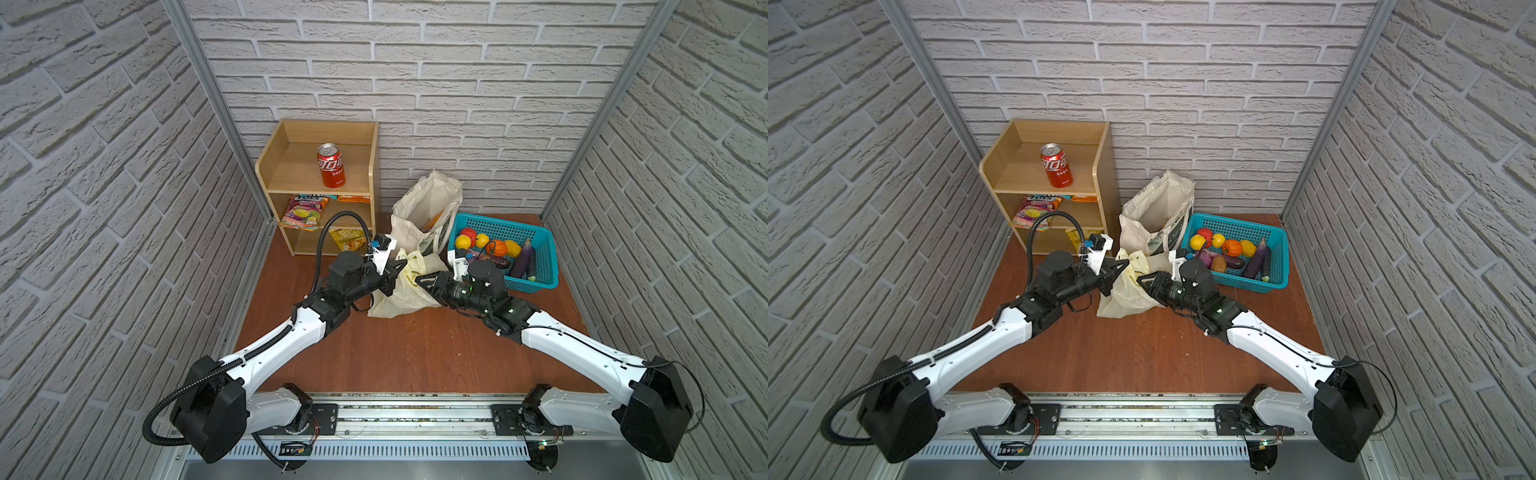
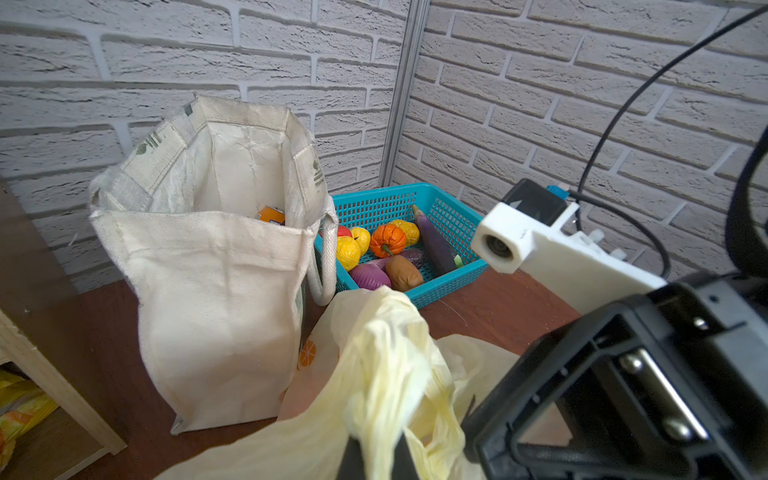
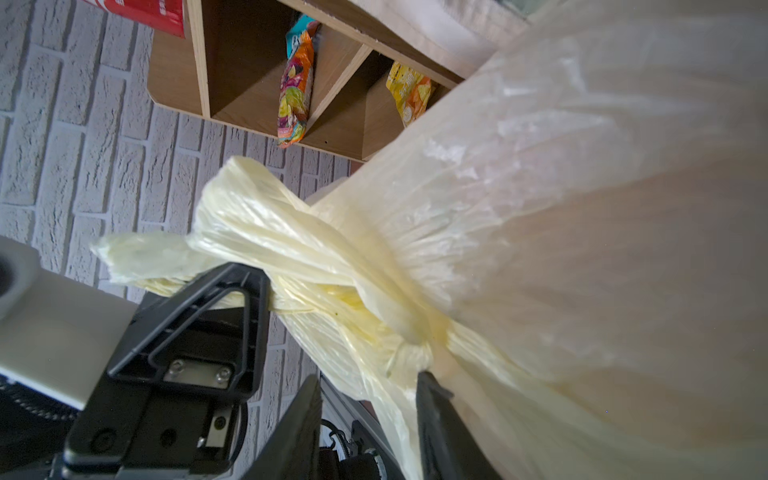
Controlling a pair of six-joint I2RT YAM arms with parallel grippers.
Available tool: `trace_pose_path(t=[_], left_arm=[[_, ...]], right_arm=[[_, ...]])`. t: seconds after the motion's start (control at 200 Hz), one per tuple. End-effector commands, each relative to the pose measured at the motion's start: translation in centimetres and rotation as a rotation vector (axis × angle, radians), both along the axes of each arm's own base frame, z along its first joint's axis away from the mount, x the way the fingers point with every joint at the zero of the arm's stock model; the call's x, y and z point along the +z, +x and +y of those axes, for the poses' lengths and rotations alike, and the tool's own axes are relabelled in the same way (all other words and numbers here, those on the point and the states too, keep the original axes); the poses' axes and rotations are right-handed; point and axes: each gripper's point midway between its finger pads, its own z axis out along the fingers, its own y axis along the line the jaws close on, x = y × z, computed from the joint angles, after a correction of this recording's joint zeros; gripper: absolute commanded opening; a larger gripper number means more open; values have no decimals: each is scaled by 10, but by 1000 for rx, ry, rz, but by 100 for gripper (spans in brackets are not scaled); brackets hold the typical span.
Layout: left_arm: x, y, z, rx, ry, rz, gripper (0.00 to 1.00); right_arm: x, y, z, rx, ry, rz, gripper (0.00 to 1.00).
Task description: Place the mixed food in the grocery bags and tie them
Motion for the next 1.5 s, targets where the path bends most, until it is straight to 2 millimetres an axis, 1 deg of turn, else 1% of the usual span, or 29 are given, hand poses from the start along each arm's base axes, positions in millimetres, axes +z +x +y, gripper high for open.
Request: trace_pose_path(t=[0.0, 0.09, 0.19, 0.32, 0.505, 0.575, 0.68, 0.805, 0.985, 1.105, 1.15, 1.255, 1.35, 1.415, 1.495], left_arm=[[34, -2, -4, -23, -52, -88, 0], [32, -2, -4, -24, -51, -86, 0], [33, -2, -4, -26, -53, -89, 0], [34, -3, -5, -30, -55, -89, 0], [36, -3, -6, -36, -55, -89, 0], [36, -3, -7, -37, -55, -88, 0], [38, -4, -6, -37, -54, -92, 0], [37, -4, -6, -36, -52, -92, 0], [37, -2, -7, -39, -54, -89, 0], [37, -2, -9, -45, -57, -87, 0], [37, -2, -10, -49, -59, -85, 0], [40, -2, -13, -58, -63, -85, 0], [41, -4, -15, -71, -66, -88, 0], [42, -7, -17, -84, -67, -85, 0], [40, -8, -17, -91, -60, -80, 0]], right_arm=[[26, 0, -20, -43, -41, -91, 39], [31, 2, -33, -81, -63, -113, 40], [34, 6, -36, -85, -76, -125, 42], [36, 12, -27, -46, -92, -131, 43], [24, 14, -8, 47, -92, -100, 39], [20, 16, 0, 69, -71, -90, 35], [14, 17, 3, 79, -59, -78, 27], [14, 17, 5, 89, -52, -83, 6], [18, 14, 12, 107, -30, -94, 5], [22, 13, 22, 127, -10, -102, 5], [19, 14, 26, 130, -14, -95, 6], [12, 25, 29, 99, -25, -78, 5], [-4, 43, 19, 15, -80, -63, 6], [-7, 56, 12, -46, -79, -78, 6], [-3, 68, 9, -82, -41, -106, 6]])
